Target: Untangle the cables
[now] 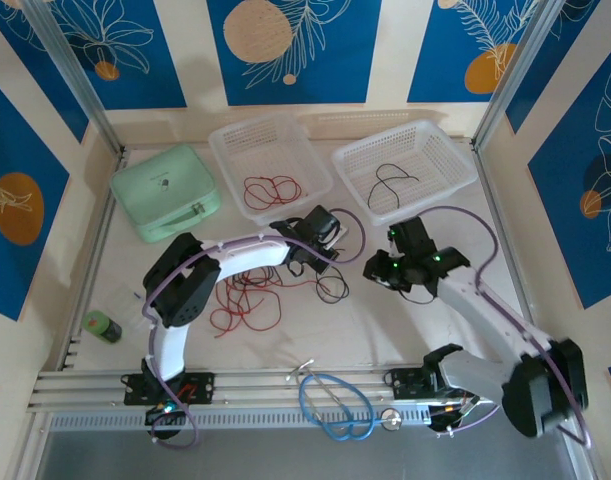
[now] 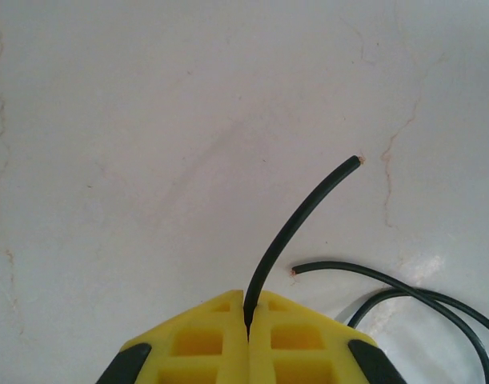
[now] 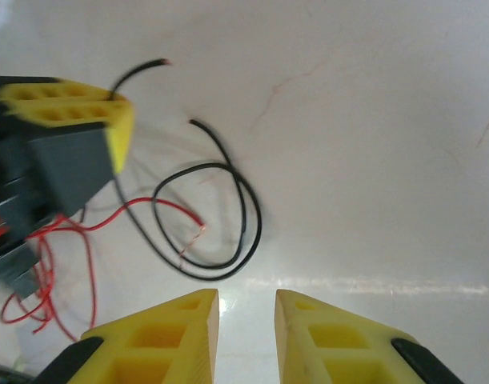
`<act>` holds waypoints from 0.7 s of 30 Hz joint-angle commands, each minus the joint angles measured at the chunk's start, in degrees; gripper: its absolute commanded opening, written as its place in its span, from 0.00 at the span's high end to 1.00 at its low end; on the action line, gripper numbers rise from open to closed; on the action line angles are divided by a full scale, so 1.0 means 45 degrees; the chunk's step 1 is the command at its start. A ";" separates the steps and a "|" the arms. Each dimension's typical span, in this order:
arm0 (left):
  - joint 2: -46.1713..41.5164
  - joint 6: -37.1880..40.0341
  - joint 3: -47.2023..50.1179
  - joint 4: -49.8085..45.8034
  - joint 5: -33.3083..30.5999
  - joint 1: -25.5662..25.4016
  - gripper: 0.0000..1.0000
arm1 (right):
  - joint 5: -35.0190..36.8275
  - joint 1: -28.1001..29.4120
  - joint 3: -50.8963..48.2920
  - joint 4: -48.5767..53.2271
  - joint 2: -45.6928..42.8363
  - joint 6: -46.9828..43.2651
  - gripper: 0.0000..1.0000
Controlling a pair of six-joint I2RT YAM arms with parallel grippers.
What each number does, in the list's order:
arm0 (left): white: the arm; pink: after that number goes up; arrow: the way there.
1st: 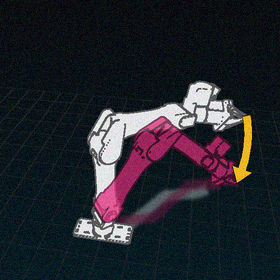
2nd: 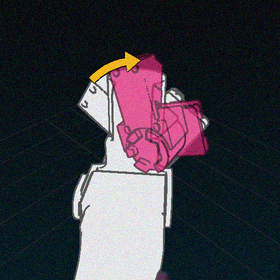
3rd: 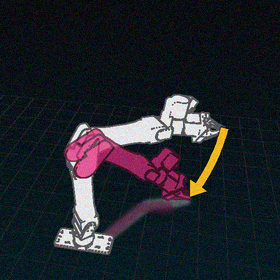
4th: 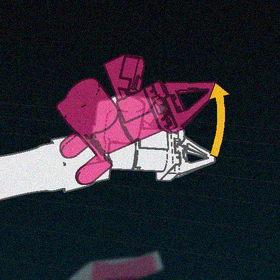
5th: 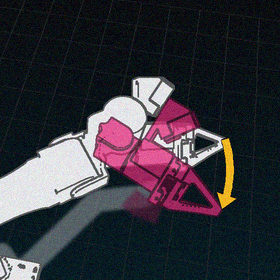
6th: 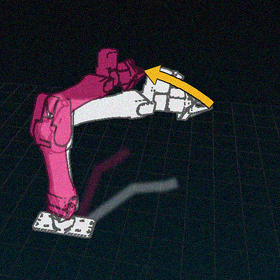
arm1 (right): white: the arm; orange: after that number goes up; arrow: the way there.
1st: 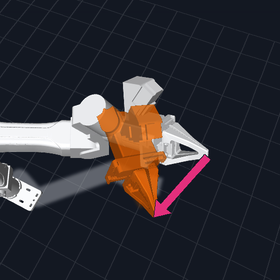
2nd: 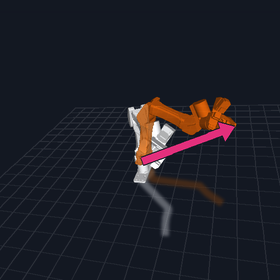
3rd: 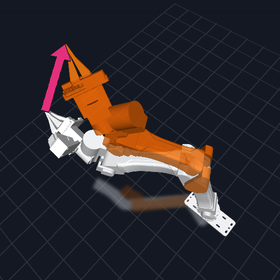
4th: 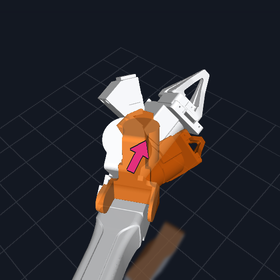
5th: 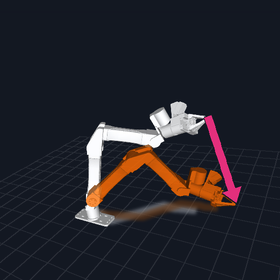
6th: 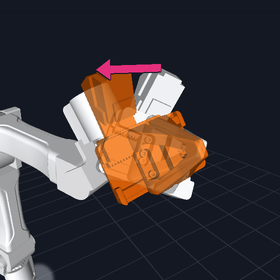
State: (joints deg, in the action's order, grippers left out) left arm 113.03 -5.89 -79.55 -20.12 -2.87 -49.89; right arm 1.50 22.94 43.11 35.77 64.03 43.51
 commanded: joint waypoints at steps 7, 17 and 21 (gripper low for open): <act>-0.0431 0.0041 -0.0118 -0.0027 -0.0182 -0.0144 1.00 | -0.0464 0.1112 0.1644 -0.1006 0.4113 -0.0108 0.75; -0.0662 -0.0058 0.0223 0.0210 -0.0298 -0.0164 1.00 | 0.0933 0.2188 0.3334 -0.0301 0.7085 -0.0109 0.75; -0.0651 -0.0264 0.0511 0.0308 -0.0469 -0.0166 1.00 | 0.1335 0.2188 0.4124 -0.0028 0.8097 -0.0406 0.77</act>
State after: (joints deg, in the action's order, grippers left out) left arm 112.86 -7.40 -77.56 -20.29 -6.11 -49.32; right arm 4.40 32.14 59.02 34.65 97.36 42.50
